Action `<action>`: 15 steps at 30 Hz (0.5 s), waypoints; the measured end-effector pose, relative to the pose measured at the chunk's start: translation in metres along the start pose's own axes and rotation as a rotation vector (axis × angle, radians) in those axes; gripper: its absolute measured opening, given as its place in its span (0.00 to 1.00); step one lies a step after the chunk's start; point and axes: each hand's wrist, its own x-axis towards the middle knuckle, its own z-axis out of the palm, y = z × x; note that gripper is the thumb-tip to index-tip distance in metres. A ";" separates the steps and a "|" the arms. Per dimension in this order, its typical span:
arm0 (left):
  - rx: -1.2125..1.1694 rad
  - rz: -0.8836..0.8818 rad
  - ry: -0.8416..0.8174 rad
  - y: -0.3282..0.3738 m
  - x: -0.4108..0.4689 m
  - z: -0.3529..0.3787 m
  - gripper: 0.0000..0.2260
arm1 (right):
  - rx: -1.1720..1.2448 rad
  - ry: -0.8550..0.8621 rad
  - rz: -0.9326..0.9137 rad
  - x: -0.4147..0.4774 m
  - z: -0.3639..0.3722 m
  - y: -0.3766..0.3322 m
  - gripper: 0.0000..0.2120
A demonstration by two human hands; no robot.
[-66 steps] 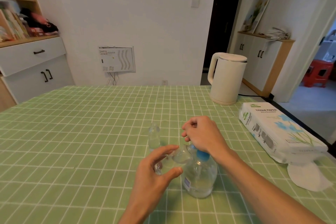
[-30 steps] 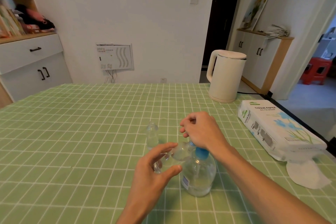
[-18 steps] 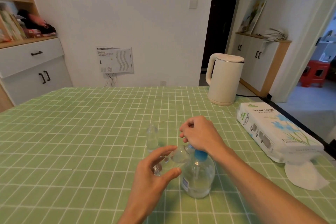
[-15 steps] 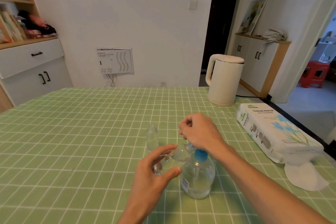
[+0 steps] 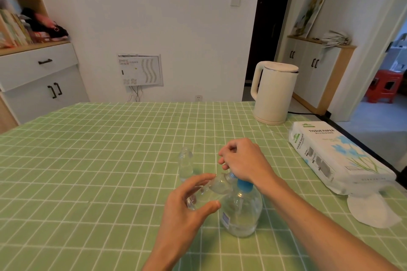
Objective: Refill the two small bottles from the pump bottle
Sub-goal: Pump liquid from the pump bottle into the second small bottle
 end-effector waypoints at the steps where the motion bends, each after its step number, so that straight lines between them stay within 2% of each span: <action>1: 0.002 0.002 0.000 0.000 0.000 0.000 0.28 | -0.001 0.001 0.000 0.000 0.000 0.000 0.12; 10: -0.022 0.004 -0.009 0.005 0.001 -0.001 0.25 | -0.082 -0.020 -0.047 0.000 -0.007 -0.009 0.12; 15: -0.018 -0.008 -0.005 0.005 -0.001 0.000 0.25 | 0.010 0.001 -0.013 0.001 -0.004 -0.003 0.12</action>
